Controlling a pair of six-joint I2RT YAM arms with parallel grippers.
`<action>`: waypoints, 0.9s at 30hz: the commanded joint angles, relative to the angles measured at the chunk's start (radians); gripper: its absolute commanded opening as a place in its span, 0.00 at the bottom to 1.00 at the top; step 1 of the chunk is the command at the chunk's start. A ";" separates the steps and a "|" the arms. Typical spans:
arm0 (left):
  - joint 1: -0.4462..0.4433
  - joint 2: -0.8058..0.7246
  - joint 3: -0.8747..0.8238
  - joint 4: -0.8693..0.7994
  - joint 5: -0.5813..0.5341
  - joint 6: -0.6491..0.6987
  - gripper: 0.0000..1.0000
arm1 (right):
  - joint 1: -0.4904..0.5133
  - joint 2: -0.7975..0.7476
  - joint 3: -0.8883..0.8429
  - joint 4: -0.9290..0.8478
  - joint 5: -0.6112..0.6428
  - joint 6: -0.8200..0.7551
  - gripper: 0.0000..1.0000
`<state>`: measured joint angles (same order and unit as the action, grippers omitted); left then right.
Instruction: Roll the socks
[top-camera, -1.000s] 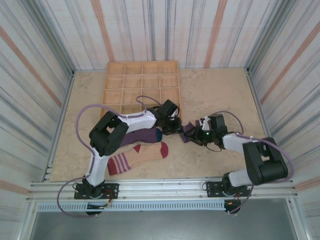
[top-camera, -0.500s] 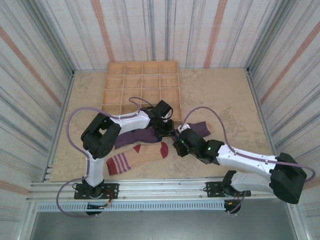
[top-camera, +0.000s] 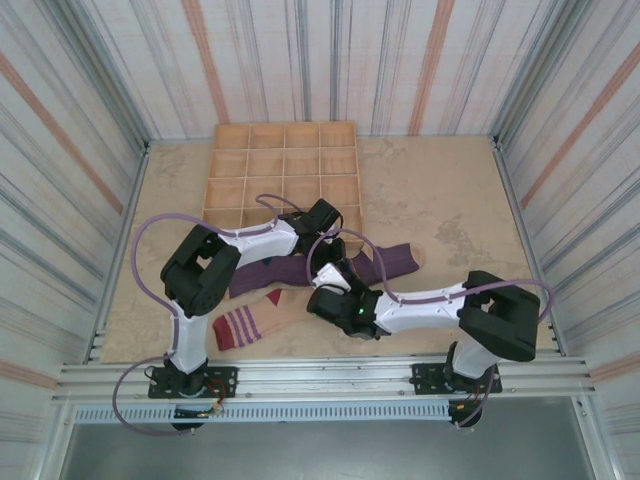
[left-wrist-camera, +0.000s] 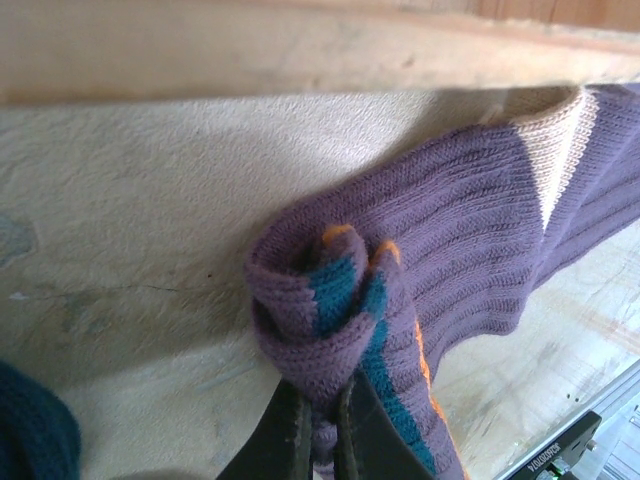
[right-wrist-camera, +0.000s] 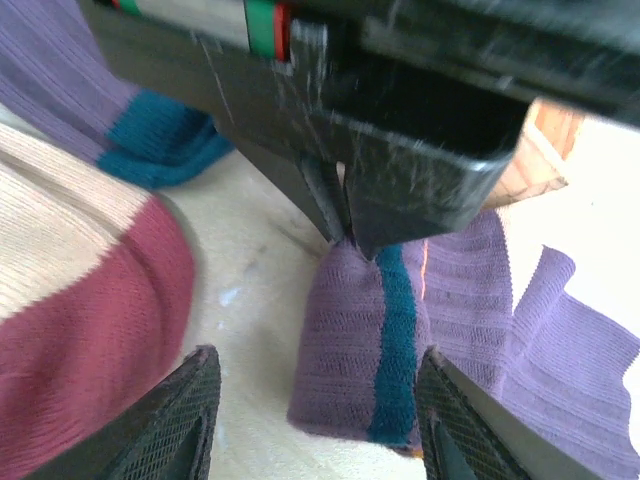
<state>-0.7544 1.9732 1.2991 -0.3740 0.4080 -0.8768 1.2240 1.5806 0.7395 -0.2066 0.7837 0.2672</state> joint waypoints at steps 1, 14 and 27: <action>0.012 -0.030 -0.001 -0.051 0.016 0.022 0.00 | -0.010 0.061 0.014 0.000 0.081 -0.005 0.54; 0.022 -0.036 -0.012 -0.045 0.043 0.049 0.00 | -0.034 0.229 0.063 -0.028 0.096 0.093 0.30; 0.030 -0.127 -0.069 0.090 0.044 0.025 0.55 | -0.228 -0.016 -0.151 0.184 -0.363 0.110 0.00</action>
<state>-0.7139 1.9442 1.2499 -0.2848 0.4049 -0.8608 1.0729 1.5940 0.6601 -0.0299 0.6422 0.3302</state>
